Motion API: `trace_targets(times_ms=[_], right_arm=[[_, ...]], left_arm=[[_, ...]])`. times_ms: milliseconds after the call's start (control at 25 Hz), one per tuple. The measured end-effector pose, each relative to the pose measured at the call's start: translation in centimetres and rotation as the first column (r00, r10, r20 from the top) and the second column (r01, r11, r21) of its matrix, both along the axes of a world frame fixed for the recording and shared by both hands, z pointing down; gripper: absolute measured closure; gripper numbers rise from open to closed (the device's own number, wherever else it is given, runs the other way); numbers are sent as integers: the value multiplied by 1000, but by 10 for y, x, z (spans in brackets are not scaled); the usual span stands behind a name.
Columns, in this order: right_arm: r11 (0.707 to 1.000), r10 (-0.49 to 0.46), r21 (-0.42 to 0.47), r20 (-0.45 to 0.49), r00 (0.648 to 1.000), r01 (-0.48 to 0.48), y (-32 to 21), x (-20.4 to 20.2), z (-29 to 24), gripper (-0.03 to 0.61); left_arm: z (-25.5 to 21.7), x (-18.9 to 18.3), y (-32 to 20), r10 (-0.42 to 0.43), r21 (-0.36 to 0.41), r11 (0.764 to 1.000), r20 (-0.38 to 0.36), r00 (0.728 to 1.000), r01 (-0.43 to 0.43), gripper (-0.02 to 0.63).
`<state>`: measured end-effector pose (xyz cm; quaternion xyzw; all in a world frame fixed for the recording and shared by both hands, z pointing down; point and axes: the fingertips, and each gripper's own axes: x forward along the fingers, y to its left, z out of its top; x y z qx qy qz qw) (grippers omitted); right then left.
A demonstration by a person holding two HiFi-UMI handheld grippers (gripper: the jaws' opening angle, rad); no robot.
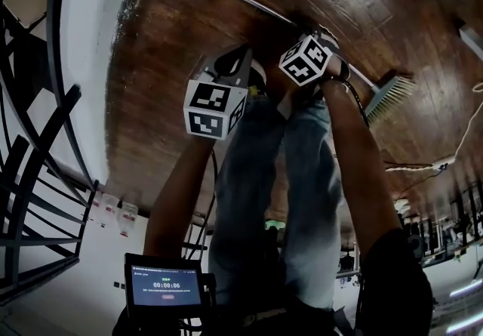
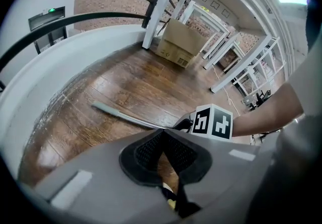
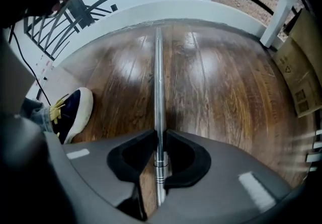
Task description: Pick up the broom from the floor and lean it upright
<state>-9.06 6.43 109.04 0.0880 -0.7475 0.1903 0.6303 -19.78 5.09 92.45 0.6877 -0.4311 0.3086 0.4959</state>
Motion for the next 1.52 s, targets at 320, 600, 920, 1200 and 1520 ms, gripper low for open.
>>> trace_targets(times_ms=[320,600,920,1200,1520], right_arm=[[979,149,114,171,974,-170,-68,22,-142,503],[906,290,220,299,909,-361,-123,76,-295,503],[769,436,282,425,793,-574,-133,162,-417,502],[570,528,338,547,649,-749,-167,226,-488,500],[451,634,249,586,504,-857,-203,241,-475,499]], left_arm=[[-102,42,-37,1,103,995,-32,999,3,598],[-246,94,-106,99,306,950,-88,991,-68,598],[-348,163,-118,226,392,903,-90,970,-174,598],[-387,206,-110,304,431,869,-81,949,-242,598],[-395,220,-117,312,441,864,-87,946,-244,598]])
